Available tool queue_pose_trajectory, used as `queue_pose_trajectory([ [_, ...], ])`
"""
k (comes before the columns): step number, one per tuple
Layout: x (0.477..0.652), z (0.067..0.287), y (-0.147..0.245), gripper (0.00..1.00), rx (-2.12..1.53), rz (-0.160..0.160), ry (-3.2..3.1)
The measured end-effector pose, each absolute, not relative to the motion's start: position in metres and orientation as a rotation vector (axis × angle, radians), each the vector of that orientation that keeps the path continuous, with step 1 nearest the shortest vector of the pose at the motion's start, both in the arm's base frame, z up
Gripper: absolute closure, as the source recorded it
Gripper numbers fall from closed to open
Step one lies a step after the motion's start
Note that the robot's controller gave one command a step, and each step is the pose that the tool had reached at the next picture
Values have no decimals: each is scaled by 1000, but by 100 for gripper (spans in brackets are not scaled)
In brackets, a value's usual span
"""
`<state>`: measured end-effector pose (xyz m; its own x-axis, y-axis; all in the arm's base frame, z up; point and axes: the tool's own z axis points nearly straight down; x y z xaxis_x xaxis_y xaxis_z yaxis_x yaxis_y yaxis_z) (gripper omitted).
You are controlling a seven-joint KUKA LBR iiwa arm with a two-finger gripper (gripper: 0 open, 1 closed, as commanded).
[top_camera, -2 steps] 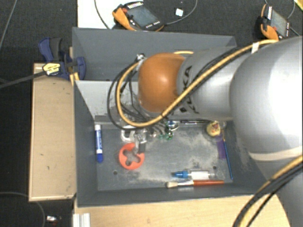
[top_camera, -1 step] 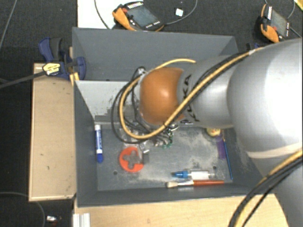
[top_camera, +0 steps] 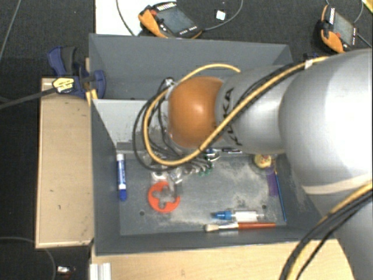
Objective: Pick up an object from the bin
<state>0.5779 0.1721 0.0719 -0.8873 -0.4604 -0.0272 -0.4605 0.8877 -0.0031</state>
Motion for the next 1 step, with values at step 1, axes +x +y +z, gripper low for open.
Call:
queue_pose_trajectory([
  [1,580,71,154,100,-704,8,3030],
])
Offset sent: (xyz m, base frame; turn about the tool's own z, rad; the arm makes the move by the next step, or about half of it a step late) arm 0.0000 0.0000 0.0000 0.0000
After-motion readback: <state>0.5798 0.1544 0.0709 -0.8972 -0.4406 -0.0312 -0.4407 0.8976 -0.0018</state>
